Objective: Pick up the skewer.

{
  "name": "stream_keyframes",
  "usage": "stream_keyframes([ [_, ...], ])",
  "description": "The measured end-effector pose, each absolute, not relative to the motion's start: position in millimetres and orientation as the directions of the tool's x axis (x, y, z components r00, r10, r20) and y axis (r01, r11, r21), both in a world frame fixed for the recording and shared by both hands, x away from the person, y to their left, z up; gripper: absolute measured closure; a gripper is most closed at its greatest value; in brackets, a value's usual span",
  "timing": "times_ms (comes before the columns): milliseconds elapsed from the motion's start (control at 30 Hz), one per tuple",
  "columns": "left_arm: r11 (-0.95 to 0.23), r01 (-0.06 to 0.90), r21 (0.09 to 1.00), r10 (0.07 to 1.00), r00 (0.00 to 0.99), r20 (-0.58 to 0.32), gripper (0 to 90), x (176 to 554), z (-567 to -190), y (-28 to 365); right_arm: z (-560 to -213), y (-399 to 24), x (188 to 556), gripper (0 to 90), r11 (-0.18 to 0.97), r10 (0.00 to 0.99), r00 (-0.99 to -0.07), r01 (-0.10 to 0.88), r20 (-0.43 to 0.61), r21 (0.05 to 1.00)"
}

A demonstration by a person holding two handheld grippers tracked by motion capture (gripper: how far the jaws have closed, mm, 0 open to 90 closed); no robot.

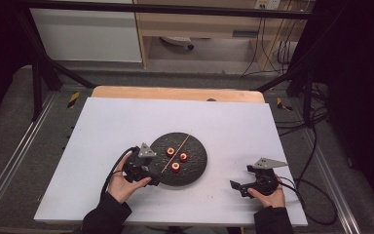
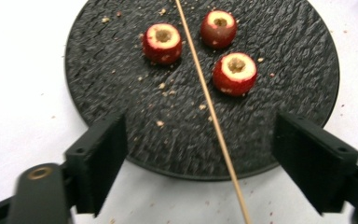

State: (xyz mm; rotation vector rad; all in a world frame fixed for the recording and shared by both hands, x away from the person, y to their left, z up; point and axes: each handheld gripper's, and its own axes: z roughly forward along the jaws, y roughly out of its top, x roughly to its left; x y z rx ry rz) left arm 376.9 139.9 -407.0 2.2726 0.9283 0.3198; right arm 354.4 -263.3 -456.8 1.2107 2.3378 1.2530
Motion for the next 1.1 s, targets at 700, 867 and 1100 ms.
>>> stream_keyframes([
  [700,-0.571,0.598,0.562,0.705,0.708,-0.038,63.1,394.2,-416.8,116.1,-457.2,-263.1,354.5,1.7,0.299,0.75,-0.638,0.563,0.175,0.771],
  [867,-0.587,0.596,0.547,0.701,0.713,-0.024,69.2,394.8,-416.3,110.1,-457.1,-263.1,354.4,1.7,0.296,0.751,-0.636,0.565,0.178,0.771],
  [1100,-0.583,0.609,0.538,0.714,0.699,-0.018,79.3,396.7,-416.6,105.1,-457.1,-263.2,354.5,1.7,0.297,0.75,-0.637,0.565,0.179,0.77],
])
